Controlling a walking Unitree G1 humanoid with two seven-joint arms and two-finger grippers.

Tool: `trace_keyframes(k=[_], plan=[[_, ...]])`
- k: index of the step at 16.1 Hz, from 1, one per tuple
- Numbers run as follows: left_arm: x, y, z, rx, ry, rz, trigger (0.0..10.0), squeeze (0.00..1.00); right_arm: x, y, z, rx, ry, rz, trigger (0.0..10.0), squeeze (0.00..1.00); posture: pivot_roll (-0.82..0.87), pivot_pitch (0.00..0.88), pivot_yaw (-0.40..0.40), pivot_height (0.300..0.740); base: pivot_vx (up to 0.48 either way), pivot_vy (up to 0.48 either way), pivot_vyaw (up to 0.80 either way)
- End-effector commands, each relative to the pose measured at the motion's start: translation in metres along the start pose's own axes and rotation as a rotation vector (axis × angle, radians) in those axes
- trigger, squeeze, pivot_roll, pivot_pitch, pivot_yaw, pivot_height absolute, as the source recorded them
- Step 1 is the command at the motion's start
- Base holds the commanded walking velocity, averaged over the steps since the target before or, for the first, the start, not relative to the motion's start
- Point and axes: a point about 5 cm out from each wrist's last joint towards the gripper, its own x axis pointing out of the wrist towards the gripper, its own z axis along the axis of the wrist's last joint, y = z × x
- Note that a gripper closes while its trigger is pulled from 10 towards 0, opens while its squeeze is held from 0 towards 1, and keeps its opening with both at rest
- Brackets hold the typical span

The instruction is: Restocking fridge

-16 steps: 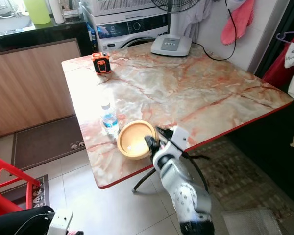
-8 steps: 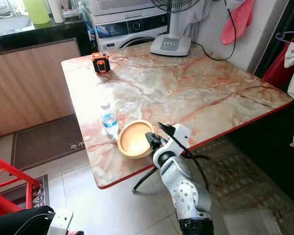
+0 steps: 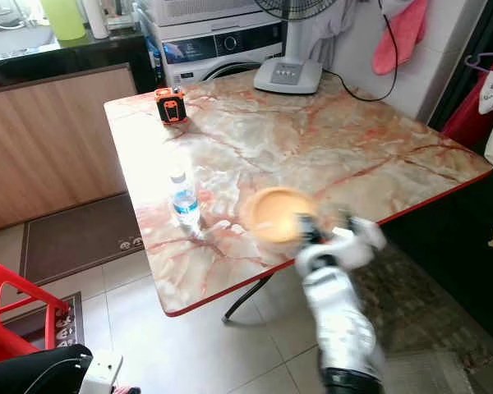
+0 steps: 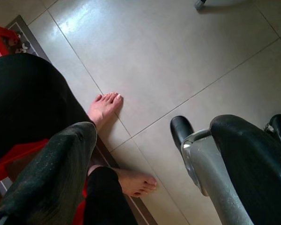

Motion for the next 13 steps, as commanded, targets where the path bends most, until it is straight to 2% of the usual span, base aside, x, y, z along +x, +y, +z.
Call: trace_keyframes(k=[1,2,3,5,6,7,8,9,11,12,13], plan=[[-0.001,0.001,-0.003,-0.002,0.012,-0.001,10.0,0.0,-0.002,-0.013,0.014,0.037,-0.066,-0.043,10.0,0.0,-0.11,0.0,0.032,0.74,0.0,0.0,0.0],[-0.001,0.001,-0.003,-0.002,0.011,-0.001,10.0,0.0,-0.005,-0.029,0.032,0.04,-0.148,-0.089,10.0,0.0,-0.11,0.0,0.033,0.74,0.0,0.0,0.0],[-0.001,0.001,-0.003,-0.002,0.011,0.0,10.0,0.0,-0.014,-0.056,0.063,0.054,-0.299,-0.2,10.0,0.0,-0.11,0.0,0.033,0.74,0.0,0.0,0.0],[-0.001,0.001,-0.003,-0.001,0.012,-0.001,10.0,0.0,-0.023,-0.073,0.084,0.068,-0.403,-0.263,10.0,0.0,-0.11,0.0,0.036,0.74,0.0,0.0,0.0],[-0.001,0.001,-0.004,-0.002,0.012,0.001,10.0,0.0,-0.043,-0.094,0.118,0.112,-0.589,-0.316,10.0,0.0,-0.11,0.0,0.038,0.74,0.0,0.0,0.0],[-0.001,0.002,-0.004,-0.001,0.013,0.001,10.0,0.0,-0.06,-0.109,0.138,0.117,-0.71,-0.387,10.0,0.0,-0.11,0.0,0.043,0.74,0.0,0.0,0.0],[-0.001,0.002,-0.004,0.0,0.013,0.001,10.0,0.0,-0.072,-0.121,0.149,0.066,-0.768,-0.465,10.0,0.0,-0.11,0.0,0.043,0.74,0.0,0.0,0.0],[-0.001,0.002,-0.004,0.002,0.014,0.001,10.0,0.0,-0.079,-0.131,0.154,-0.013,-0.78,-0.534,10.0,0.0,-0.11,0.0,0.043,0.74,0.0,0.0,0.0],[-0.001,0.002,-0.004,0.006,0.015,0.0,10.0,0.0,-0.081,-0.15,0.143,-0.295,-0.65,-0.636,10.0,0.0,-0.12,0.0,0.045,0.74,0.0,0.0,0.0],[-0.001,0.002,-0.004,0.009,0.015,-0.001,10.0,0.0,-0.077,-0.167,0.12,-0.473,-0.462,-0.708,10.0,0.0,-0.12,0.0,0.044,0.74,0.0,0.0,0.0],[-0.001,0.002,-0.004,0.008,0.014,-0.001,10.0,0.0,-0.075,-0.177,0.105,-0.566,-0.359,-0.726,10.0,0.0,-0.12,0.0,0.042,0.74,0.0,0.0,0.0]])
